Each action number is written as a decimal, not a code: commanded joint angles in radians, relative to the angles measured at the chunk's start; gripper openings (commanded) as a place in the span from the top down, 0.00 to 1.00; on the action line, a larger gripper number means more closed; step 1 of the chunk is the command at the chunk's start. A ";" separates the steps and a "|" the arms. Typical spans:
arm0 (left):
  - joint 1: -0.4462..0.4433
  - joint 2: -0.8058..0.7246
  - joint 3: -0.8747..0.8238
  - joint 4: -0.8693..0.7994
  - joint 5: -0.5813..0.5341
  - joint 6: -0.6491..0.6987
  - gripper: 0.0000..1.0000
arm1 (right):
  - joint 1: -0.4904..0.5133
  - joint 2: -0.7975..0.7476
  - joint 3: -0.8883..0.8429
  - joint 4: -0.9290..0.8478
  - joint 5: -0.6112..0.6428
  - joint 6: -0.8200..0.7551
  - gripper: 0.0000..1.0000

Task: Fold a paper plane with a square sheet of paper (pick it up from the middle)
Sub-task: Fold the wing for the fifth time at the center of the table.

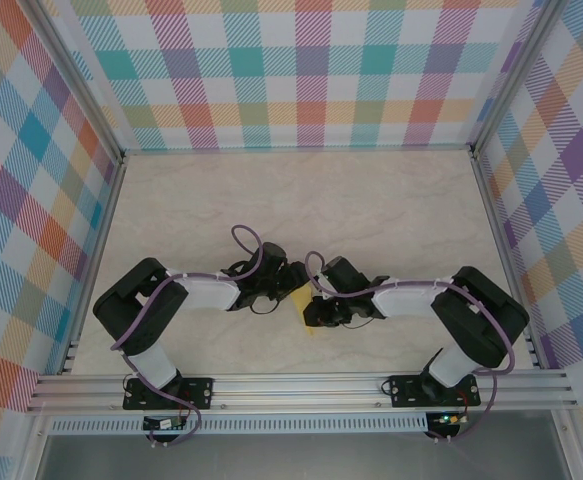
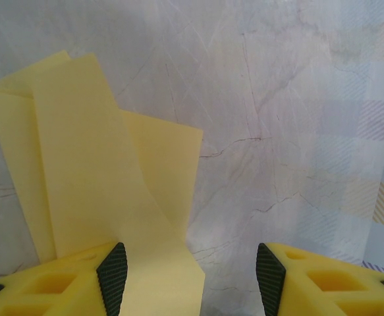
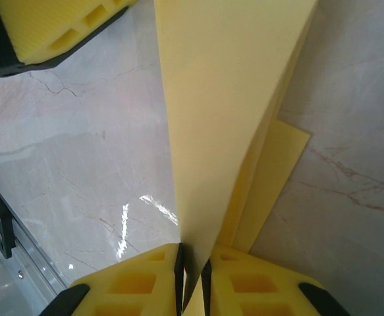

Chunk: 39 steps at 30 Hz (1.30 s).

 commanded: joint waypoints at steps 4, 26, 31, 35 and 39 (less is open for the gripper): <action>-0.003 0.019 -0.017 -0.185 -0.042 0.000 0.43 | 0.009 -0.086 -0.030 -0.030 -0.028 0.058 0.81; -0.003 0.007 -0.006 -0.207 -0.046 0.002 0.43 | 0.021 -0.009 -0.060 -0.105 -0.010 0.043 0.88; -0.002 0.010 -0.007 -0.209 -0.043 0.005 0.43 | 0.021 -0.059 -0.059 -0.099 -0.026 0.058 0.86; -0.003 0.013 -0.006 -0.207 -0.042 0.004 0.43 | 0.021 -0.061 -0.063 -0.088 -0.037 0.058 0.84; -0.003 0.016 -0.004 -0.207 -0.041 0.004 0.43 | 0.021 -0.022 -0.051 -0.112 -0.032 0.042 0.86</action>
